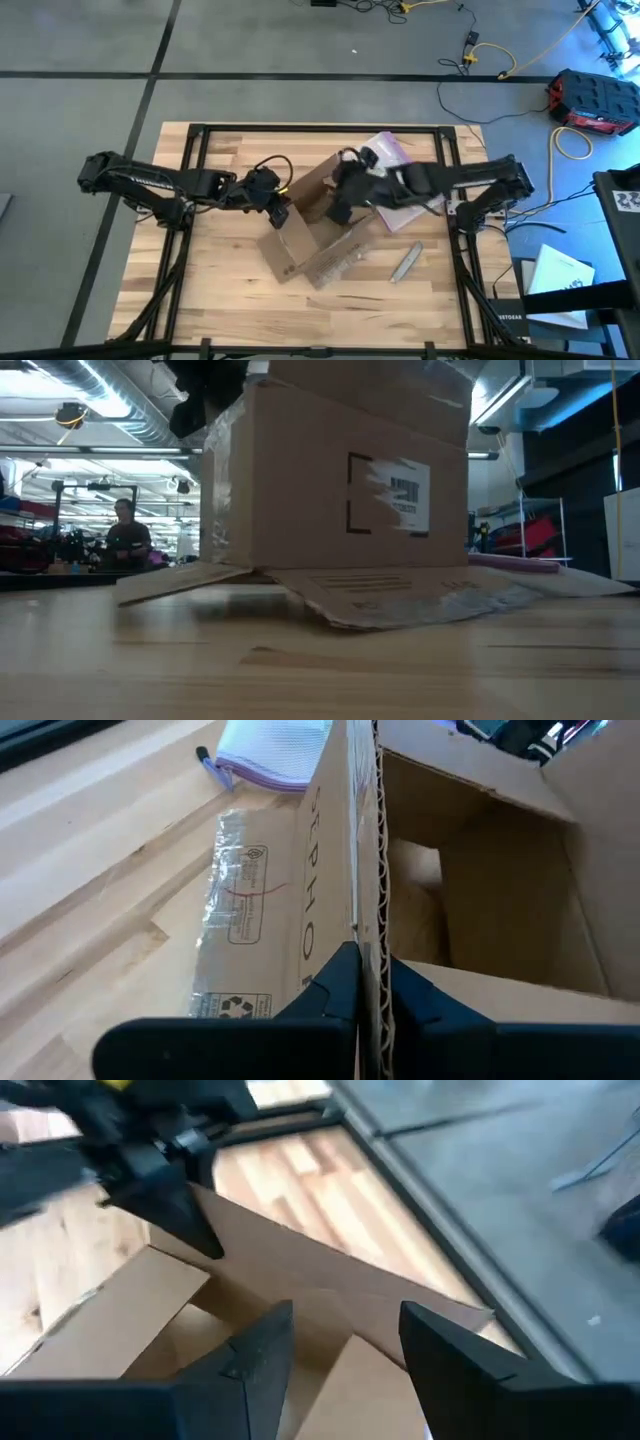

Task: Unpack boxes
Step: Break down the cardboard box using a cutter until it is fully flat

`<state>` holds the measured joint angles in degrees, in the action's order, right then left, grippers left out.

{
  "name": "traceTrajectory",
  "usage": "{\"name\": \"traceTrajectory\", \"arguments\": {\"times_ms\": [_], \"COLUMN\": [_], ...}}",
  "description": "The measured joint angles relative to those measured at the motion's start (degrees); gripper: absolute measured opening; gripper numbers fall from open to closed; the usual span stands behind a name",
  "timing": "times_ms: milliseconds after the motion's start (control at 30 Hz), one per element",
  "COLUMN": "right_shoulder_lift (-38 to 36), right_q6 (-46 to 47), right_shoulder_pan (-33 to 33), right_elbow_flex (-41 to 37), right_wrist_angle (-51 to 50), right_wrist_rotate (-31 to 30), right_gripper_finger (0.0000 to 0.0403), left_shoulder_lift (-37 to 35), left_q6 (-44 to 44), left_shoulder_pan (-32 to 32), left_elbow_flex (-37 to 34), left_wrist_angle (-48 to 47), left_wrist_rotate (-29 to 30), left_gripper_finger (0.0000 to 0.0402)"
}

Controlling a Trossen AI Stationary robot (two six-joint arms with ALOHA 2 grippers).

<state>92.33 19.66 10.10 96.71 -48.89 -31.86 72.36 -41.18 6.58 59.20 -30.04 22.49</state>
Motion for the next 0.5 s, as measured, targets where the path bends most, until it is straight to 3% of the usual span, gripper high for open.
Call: {"name": "traceTrajectory", "arguments": {"times_ms": [200,500], "right_shoulder_lift": [3.09,8.31], "right_q6": [-0.29,-3.02], "right_shoulder_pan": [-6.98,-7.15], "right_elbow_flex": [0.0,-0.07], "right_wrist_angle": [-2.79,-9.21], "right_wrist_rotate": [11.94,15.35], "right_gripper_finger": [0.0193,0.0321], "left_shoulder_lift": [0.0,0.0], "left_q6": [-1.49,-2.21], "left_shoulder_pan": [2.13,2.61], "left_elbow_flex": [0.0,0.0], "left_wrist_angle": [-0.53,-0.81], "left_wrist_rotate": [1.88,5.08], "left_gripper_finger": [0.0,0.0]}}
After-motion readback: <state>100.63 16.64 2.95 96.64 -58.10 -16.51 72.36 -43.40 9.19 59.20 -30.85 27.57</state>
